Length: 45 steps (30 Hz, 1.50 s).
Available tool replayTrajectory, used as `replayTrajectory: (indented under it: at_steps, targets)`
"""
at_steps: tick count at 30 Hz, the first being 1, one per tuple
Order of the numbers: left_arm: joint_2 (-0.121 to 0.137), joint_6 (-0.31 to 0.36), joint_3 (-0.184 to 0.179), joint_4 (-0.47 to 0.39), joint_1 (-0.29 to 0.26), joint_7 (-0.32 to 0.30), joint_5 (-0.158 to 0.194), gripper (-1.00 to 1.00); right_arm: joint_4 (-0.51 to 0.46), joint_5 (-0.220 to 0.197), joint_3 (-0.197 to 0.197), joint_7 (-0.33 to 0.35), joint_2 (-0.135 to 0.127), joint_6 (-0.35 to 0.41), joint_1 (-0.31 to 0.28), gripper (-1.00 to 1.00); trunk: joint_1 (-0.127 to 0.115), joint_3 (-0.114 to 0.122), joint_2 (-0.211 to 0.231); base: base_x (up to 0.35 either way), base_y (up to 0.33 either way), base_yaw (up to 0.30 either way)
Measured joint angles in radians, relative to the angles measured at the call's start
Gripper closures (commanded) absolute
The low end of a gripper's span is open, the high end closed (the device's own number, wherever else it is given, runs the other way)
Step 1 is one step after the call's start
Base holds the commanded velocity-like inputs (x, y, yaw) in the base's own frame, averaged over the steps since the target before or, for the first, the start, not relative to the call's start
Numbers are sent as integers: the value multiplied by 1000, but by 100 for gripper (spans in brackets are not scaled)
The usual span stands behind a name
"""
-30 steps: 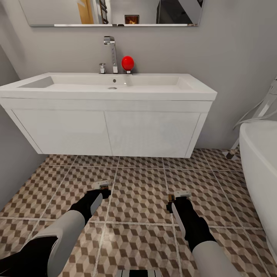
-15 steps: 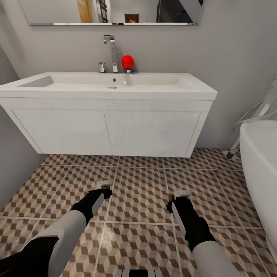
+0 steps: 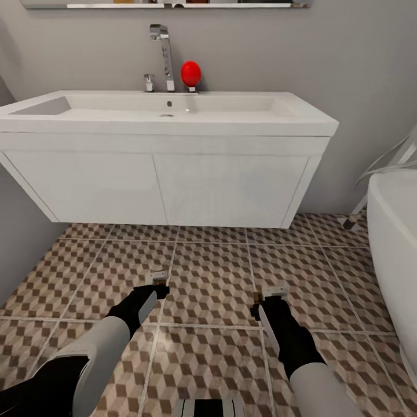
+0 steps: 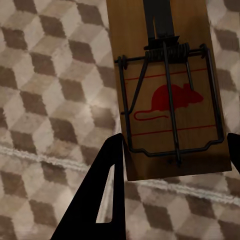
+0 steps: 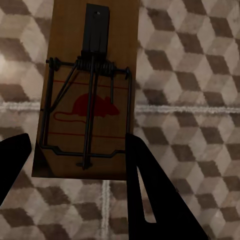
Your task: Take the four mousetraps from the cabinet in the bathroom and place them on the bathroom floor. Make sure all four end up on the same floor surface, and ensure that at least two of them are either under or directly next to the same bathroom sink.
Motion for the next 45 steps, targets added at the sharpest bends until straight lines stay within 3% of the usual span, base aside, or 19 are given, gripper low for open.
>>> replayTrajectory:
  at_steps: [7,12,29,32,35,45]
  targets:
    - [1,0,0,-1,0,0,-1,100,0,0,0,0,0,0,0,100,3,-27,-2,0,0,0]
    - [1,-2,0,-2,0,0,0,100,-4,0,0,0,1,0,0,100,3,-27,-2,0,0,0]
    - [0,1,-2,-1,0,1,-3,100,-14,3,1,-8,2,-29,0,100,11,-93,-6,0,0,0]
    - [0,1,-20,1,0,1,-4,100,-16,3,2,-10,3,-37,0,100,11,-97,-6,0,0,0]
    - [0,1,-63,2,0,-1,-3,100,-21,3,2,-8,4,-38,0,100,11,-97,-6,0,0,0]
    - [0,2,-86,-1,0,-4,1,100,-26,3,2,-8,5,-39,0,100,11,-97,-6,0,0,0]
